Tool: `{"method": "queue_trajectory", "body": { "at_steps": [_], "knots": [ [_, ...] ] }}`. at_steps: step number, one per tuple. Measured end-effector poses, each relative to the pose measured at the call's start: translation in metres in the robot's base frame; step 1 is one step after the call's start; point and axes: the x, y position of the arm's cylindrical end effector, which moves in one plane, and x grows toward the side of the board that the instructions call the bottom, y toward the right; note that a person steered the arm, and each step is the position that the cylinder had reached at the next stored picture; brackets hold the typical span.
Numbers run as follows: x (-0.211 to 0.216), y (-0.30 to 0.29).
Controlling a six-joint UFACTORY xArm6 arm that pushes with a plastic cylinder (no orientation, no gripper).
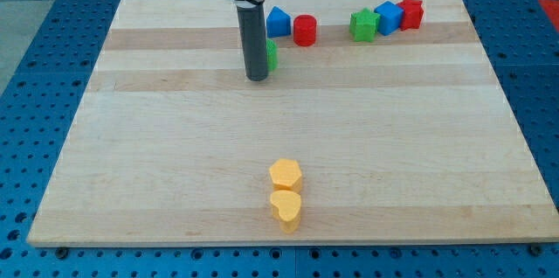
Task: Take the green circle to the bottom of the blue triangle
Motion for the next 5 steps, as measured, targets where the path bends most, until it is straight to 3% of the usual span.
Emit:
{"method": "queue_trajectory", "body": {
  "at_steps": [5],
  "knots": [
    [-0.037,0.003]
  ]
}}
